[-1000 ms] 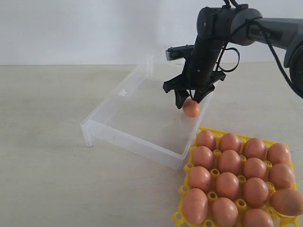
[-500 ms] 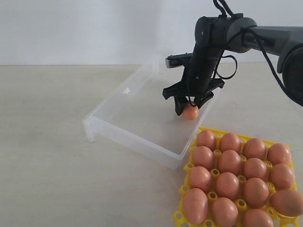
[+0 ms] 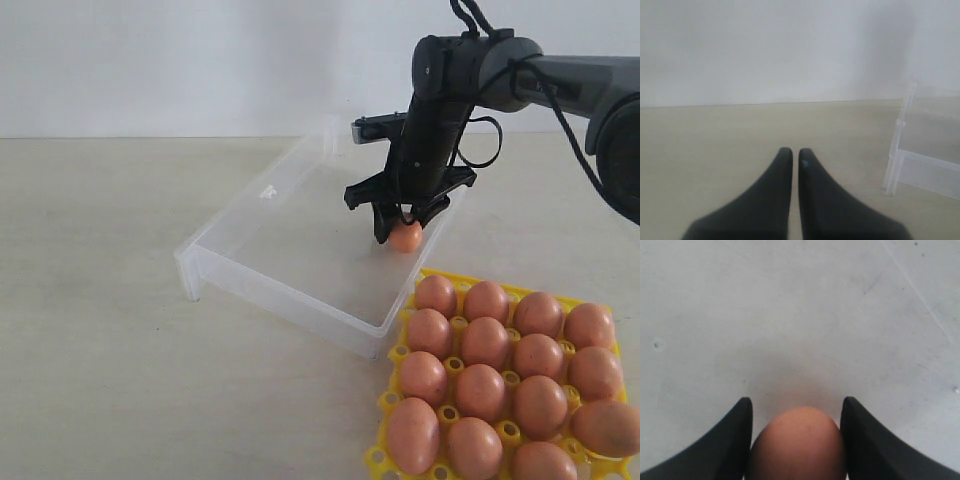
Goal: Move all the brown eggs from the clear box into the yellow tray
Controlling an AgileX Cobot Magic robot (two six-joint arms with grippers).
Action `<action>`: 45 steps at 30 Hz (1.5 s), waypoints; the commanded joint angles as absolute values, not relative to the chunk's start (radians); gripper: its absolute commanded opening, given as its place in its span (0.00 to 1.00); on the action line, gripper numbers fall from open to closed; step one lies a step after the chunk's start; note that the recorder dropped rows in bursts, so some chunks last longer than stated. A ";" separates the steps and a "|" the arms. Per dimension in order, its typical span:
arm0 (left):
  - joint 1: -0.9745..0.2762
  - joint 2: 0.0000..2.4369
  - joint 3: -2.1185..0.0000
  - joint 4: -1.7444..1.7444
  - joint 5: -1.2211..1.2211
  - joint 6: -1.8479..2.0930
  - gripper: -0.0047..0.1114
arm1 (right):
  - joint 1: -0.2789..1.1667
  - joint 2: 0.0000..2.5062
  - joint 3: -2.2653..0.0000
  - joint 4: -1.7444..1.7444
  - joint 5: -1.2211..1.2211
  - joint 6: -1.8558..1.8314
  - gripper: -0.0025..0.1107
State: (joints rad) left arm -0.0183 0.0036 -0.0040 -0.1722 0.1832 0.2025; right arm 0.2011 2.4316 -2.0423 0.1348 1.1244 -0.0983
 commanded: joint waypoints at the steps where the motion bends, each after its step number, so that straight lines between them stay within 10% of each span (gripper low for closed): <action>1: -0.021 0.000 0.000 -0.171 0.181 0.203 0.08 | 0.201 2.401 -2.043 0.127 1.085 -0.069 0.02; 14: -0.021 0.000 0.000 -0.171 0.181 0.203 0.08 | 0.235 2.159 -1.903 0.098 0.670 0.053 0.02; 25: -0.021 0.000 0.000 -0.171 0.181 0.203 0.08 | 0.249 1.617 -0.861 -0.051 -0.309 0.045 0.02; 45: -0.021 0.000 0.000 -0.171 0.181 0.203 0.08 | 0.253 0.783 -0.320 -0.034 0.262 0.159 0.02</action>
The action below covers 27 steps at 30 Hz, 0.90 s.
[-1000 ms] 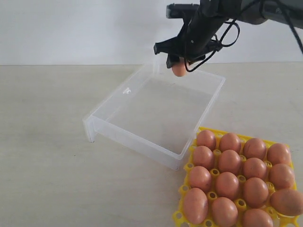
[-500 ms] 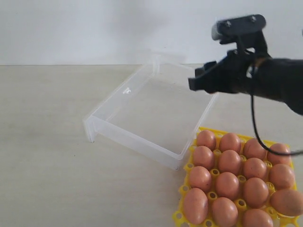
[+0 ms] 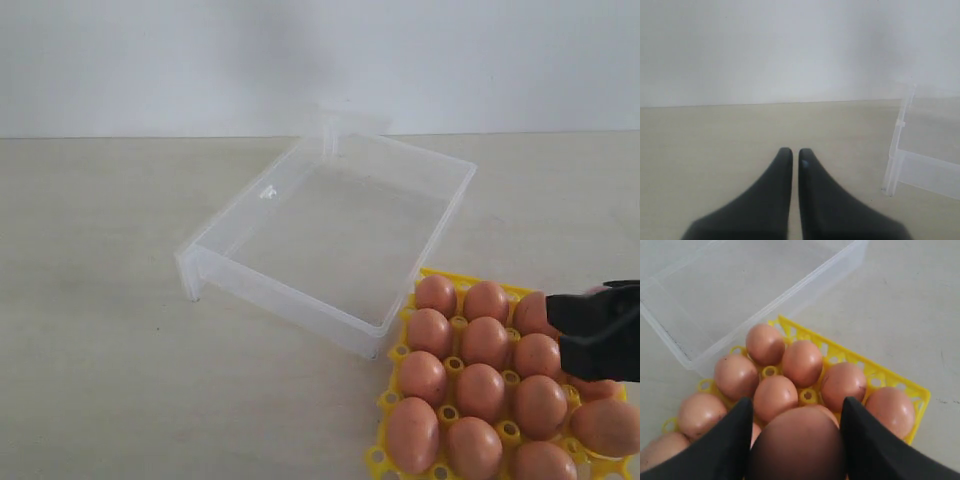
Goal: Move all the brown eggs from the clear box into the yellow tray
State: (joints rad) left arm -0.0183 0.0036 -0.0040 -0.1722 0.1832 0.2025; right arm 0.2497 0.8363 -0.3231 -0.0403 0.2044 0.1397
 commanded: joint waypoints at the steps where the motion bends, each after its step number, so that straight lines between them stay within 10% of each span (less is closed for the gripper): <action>1: -0.021 0.000 0.000 -0.171 0.181 0.203 0.08 | 0.253 0.779 -0.320 -0.034 0.307 0.159 0.02; 6: -0.021 0.000 0.000 -0.171 0.181 0.203 0.08 | 0.253 0.781 -0.318 -0.034 0.559 0.152 0.02; 27: -0.021 0.000 0.000 -0.171 0.181 0.203 0.08 | 0.253 0.781 -0.171 -0.006 0.283 0.095 0.02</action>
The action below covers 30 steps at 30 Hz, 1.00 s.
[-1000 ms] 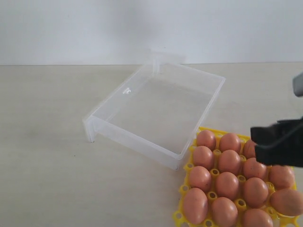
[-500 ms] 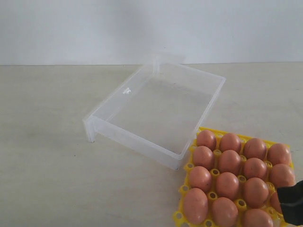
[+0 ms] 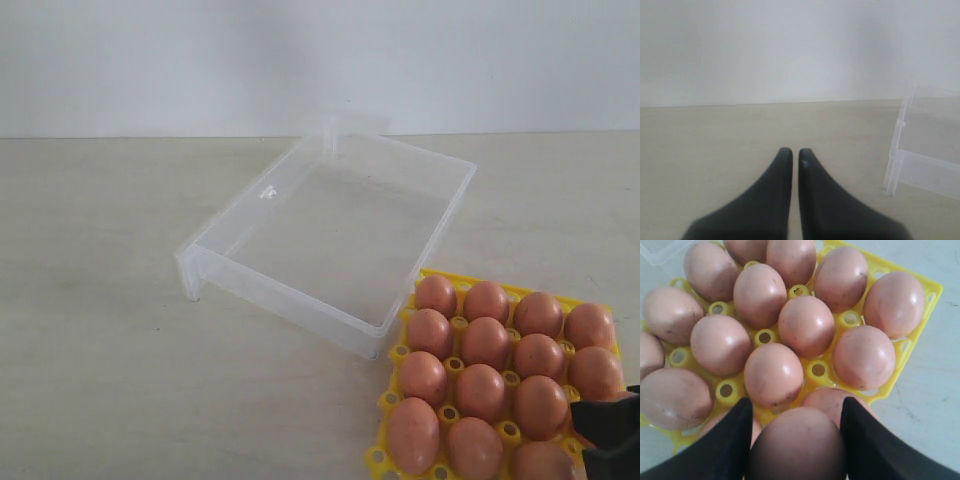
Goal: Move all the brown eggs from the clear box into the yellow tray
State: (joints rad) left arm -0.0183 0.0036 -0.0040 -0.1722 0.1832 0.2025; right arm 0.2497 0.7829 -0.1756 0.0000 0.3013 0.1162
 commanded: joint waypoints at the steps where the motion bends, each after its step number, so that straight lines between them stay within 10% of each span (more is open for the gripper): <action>1: -0.021 0.000 0.000 -0.171 0.181 0.203 0.08 | 0.253 0.781 -0.171 -0.006 0.279 0.080 0.02; 15: -0.021 0.000 0.000 -0.171 0.181 0.203 0.08 | 0.236 0.856 -0.139 -0.094 -0.142 -0.615 0.02; 21: -0.021 0.000 0.000 -0.171 0.181 0.203 0.08 | -0.039 1.033 -0.225 0.759 -0.729 -0.568 0.02; 30: -0.021 0.000 0.000 -0.171 0.181 0.203 0.08 | -0.369 1.472 -0.663 -0.885 -0.623 0.693 0.02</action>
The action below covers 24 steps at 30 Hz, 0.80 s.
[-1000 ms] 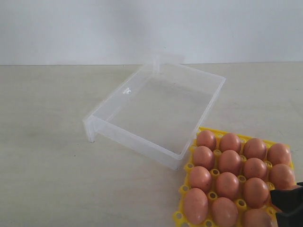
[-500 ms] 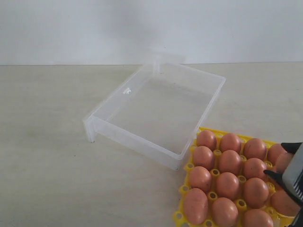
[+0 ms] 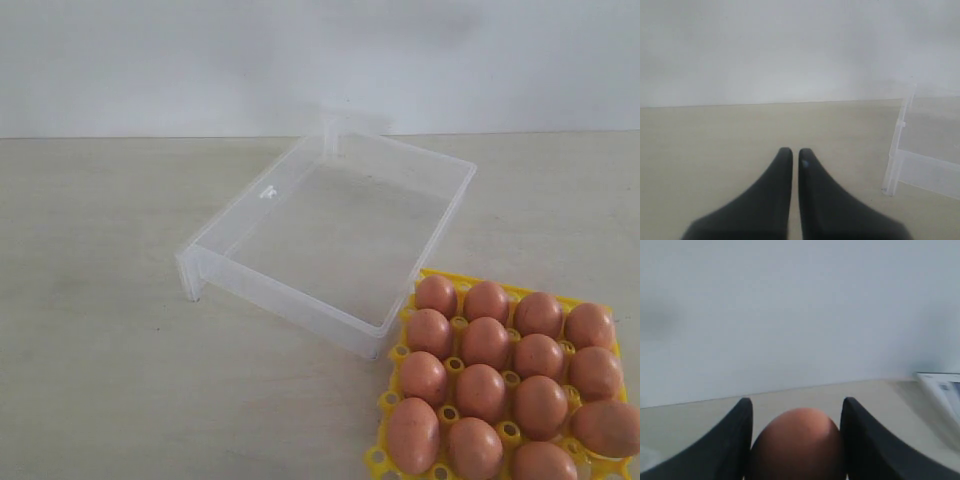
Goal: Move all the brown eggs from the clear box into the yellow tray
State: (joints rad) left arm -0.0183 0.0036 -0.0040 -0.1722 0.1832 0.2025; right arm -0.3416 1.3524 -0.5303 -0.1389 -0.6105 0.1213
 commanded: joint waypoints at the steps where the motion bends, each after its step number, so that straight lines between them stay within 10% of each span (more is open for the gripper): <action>1: -0.021 0.000 0.000 -0.171 0.181 0.203 0.08 | -0.369 1.504 -0.701 -1.120 -0.699 0.866 0.02; 9: -0.021 0.000 0.000 -0.171 0.181 0.203 0.08 | -0.369 1.616 -0.781 -1.744 -1.221 1.160 0.02; 24: -0.021 0.000 0.000 -0.171 0.181 0.203 0.08 | -0.369 1.440 -0.430 -1.744 -1.209 0.841 0.02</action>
State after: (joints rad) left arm -0.0183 0.0036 -0.0040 -0.1722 0.1832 0.2025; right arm -0.3615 1.4851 -0.4376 -1.7567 -1.1976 0.8185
